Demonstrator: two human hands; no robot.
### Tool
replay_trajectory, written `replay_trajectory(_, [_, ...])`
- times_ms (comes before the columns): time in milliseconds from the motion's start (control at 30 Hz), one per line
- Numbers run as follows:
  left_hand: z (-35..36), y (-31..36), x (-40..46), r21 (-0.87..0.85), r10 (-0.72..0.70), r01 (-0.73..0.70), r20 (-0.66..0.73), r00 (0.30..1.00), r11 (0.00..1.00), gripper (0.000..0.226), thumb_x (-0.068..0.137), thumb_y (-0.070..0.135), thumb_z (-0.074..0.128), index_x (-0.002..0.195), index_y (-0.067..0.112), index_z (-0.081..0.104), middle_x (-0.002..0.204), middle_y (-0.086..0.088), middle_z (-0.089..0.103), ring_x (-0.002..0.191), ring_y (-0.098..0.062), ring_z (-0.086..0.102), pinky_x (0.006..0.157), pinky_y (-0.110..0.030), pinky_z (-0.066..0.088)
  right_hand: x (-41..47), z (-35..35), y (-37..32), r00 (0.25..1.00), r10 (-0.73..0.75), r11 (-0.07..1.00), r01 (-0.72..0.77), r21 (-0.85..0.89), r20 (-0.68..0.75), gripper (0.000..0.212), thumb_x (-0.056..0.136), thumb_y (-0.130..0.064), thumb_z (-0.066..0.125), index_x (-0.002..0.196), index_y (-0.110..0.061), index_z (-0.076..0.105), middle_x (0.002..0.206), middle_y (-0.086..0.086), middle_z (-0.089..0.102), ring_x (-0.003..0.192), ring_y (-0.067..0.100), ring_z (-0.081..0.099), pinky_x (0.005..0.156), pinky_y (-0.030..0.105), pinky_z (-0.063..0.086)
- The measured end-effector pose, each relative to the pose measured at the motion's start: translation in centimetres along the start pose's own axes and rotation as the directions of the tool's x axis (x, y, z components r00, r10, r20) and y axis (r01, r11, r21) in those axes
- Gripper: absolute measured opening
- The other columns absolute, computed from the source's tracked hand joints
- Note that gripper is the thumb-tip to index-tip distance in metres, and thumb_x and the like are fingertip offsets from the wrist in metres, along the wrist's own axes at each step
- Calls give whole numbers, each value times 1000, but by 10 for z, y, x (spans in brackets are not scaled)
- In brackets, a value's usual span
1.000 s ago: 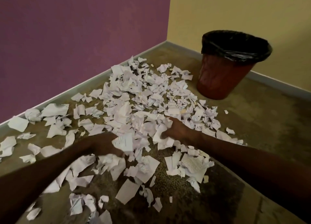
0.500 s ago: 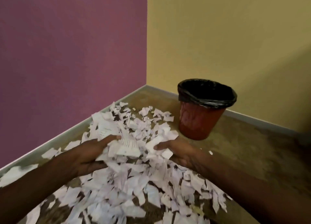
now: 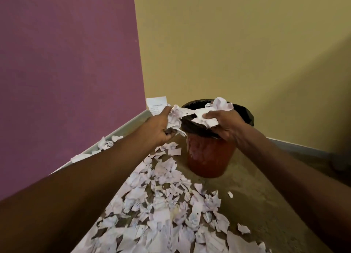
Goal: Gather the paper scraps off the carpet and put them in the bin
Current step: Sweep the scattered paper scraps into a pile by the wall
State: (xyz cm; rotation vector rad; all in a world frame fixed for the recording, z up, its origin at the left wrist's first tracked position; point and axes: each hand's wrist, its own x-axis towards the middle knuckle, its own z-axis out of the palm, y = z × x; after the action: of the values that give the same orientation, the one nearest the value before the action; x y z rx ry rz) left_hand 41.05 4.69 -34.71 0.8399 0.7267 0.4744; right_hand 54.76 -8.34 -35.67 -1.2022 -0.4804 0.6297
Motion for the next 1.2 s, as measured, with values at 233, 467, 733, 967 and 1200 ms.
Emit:
replay_trajectory(233, [76, -3, 38, 224, 80, -59, -82, 993, 973, 36, 86, 24, 73, 114, 11, 55, 89, -10, 64, 64, -21, 61, 56, -31, 54, 48, -39, -11, 994, -35, 997, 28, -70, -107, 48, 68, 26, 53, 68, -18, 32, 87, 12, 43, 69, 26, 50, 49, 32, 44])
replay_trajectory(467, [121, 2, 47, 425, -27, -43, 158, 987, 904, 64, 80, 58, 69, 127, 17, 51, 122, -14, 58, 102, -32, 63, 93, -56, 48, 67, -53, -15, 946, 242, 966, -214, 143, -217, 16, 95, -18, 53, 108, -8, 54, 90, 11, 57, 53, 21, 63, 53, 30, 53])
replay_trajectory(733, [117, 2, 53, 200, 83, -134, 244, 966, 971, 88, 89, 65, 52, 156, 23, 11, 164, -10, -3, 148, -44, -3, 103, -75, 27, 69, -62, -20, 909, 343, 938, -316, 143, -238, 70, 92, -49, 46, 151, -20, 22, 157, 13, 20, 139, 44, 27, 100, 74, 29])
replay_trajectory(967, [55, -13, 47, 127, 142, -164, 169, 975, 978, 77, 92, 58, 52, 147, 6, 37, 148, -18, 42, 135, -33, 42, 104, -46, 46, 47, -38, -11, 968, 173, 983, -157, 101, -180, 52, 100, -35, 44, 139, -1, 38, 148, 31, 33, 132, 45, 41, 103, 49, 46])
replay_trajectory(1200, [-26, -48, -7, 265, 251, -228, -55, 966, 937, 32, 99, 42, 50, 103, 13, 64, 105, -3, 71, 91, -17, 65, 74, -32, 54, -28, 24, 36, 995, 87, 994, -91, -64, -58, 27, 100, -12, 39, 77, -8, 53, 66, 9, 51, 56, 17, 45, 49, 23, 38])
